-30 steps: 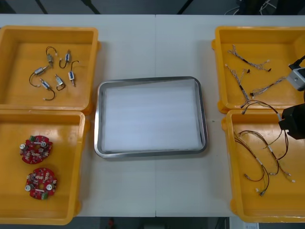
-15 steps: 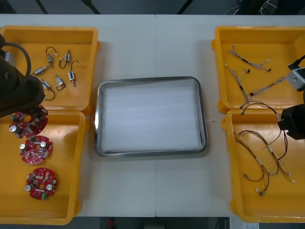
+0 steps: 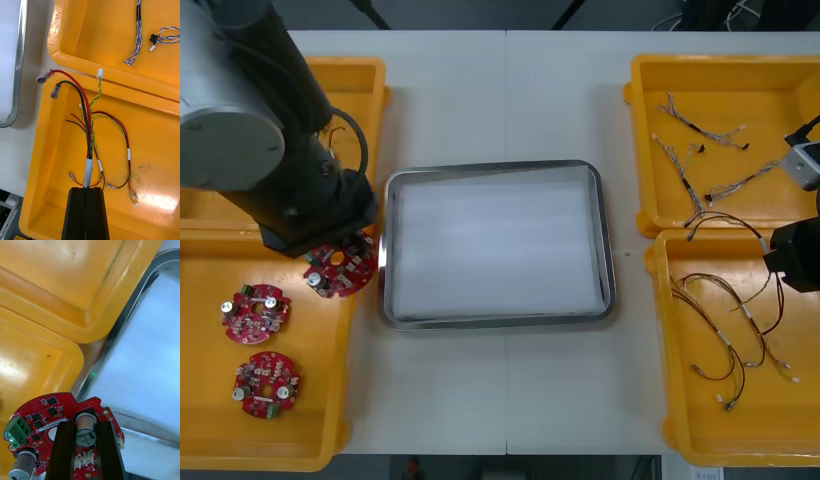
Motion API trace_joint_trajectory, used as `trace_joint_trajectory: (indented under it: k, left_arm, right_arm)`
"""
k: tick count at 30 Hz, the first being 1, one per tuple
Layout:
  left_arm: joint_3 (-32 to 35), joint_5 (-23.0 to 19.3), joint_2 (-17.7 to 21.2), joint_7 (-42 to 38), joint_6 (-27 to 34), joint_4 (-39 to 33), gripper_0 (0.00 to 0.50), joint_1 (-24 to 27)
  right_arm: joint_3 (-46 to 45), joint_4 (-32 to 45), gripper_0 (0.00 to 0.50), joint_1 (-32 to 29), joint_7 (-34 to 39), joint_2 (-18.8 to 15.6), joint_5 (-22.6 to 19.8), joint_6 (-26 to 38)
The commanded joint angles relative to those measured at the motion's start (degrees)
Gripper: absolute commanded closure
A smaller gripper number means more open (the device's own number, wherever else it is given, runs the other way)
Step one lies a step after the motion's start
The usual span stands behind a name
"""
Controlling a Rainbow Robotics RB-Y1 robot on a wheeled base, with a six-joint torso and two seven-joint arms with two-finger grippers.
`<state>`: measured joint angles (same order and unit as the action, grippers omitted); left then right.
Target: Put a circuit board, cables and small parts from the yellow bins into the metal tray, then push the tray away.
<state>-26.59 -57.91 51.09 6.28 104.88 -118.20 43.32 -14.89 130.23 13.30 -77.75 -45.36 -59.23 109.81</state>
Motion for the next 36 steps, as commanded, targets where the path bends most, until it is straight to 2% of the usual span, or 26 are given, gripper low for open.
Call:
trace_joint_trajectory:
  k: [1,5,8,12,18,24,36]
  left_arm:
    - [-4.6,5.8,-6.6,-3.9,1.1,-0.8,0.500,3.4]
    - [-8.4,12.6,-11.2,-6.4,1.1,-0.8,0.500,4.0]
    - [-10.7,15.4,-13.4,-6.9,1.0,0.0,0.500,4.2]
    - [-11.6,16.3,-16.0,-7.2,-0.6,2.6,0.500,4.3]
    - [-14.7,23.2,-20.5,-7.7,-3.7,7.7,0.500,4.7]
    - [-14.8,24.9,-22.4,-7.1,-5.2,12.3,0.500,5.0]
    - [-14.9,27.0,-23.4,-6.1,-7.0,15.6,0.500,5.0]
  right_arm:
    - [0.5,1.5,0.500,1.2,-2.1,0.2,0.4,0.2]
    - [0.5,1.5,0.500,1.2,-2.1,0.2,0.4,0.2]
    - [0.5,1.5,0.500,1.2,-2.1,0.2,0.4,0.2]
    - [0.5,1.5,0.500,1.2,-2.1,0.2,0.4,0.2]
    - [0.5,1.5,0.500,1.2,-2.1,0.2,0.4,0.2]
    - [0.5,1.5,0.500,1.2,-2.1,0.2,0.4,0.2]
    - [0.5,1.5,0.500,1.2,-2.1,0.2,0.4,0.2]
